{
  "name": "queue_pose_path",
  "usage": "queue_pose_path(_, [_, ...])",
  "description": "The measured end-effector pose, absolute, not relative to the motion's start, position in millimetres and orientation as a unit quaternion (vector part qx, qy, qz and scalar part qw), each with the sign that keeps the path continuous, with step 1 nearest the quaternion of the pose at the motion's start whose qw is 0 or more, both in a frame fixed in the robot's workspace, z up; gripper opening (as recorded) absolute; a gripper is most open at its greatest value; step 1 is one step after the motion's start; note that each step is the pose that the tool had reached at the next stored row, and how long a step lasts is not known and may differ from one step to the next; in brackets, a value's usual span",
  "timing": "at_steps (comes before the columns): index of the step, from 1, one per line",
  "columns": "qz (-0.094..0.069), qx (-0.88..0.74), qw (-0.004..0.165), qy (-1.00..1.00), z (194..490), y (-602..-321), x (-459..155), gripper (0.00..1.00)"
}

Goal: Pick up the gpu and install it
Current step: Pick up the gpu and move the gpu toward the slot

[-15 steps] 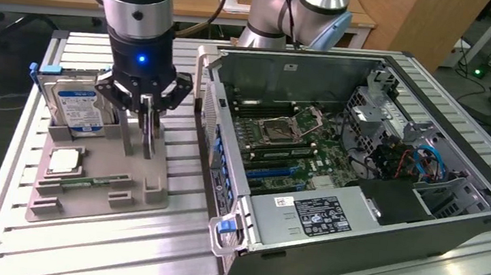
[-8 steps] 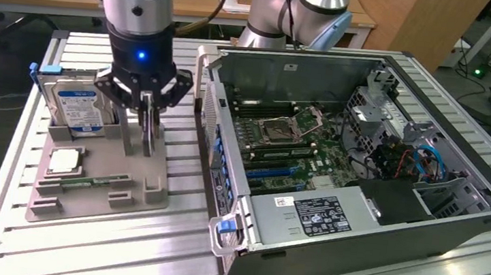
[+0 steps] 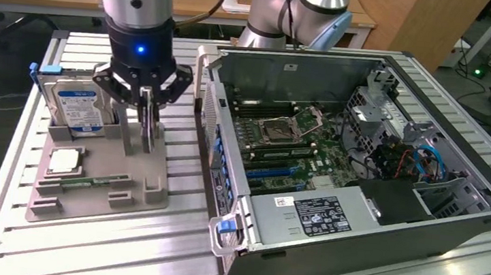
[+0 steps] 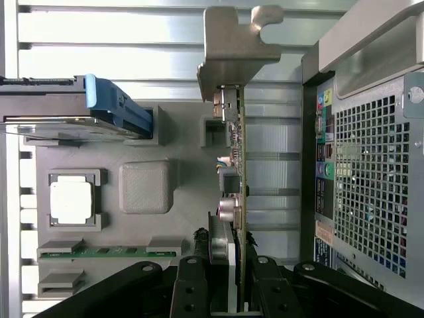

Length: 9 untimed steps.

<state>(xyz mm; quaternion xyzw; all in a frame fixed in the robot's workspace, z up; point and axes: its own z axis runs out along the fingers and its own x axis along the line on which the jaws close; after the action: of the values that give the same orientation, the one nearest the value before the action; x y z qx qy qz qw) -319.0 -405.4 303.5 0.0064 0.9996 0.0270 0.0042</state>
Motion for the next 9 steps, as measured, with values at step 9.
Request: queue_pose_path(9, [0.027, 0.006, 0.004, 1.0, 315.1, -405.4, -319.0, 0.28])
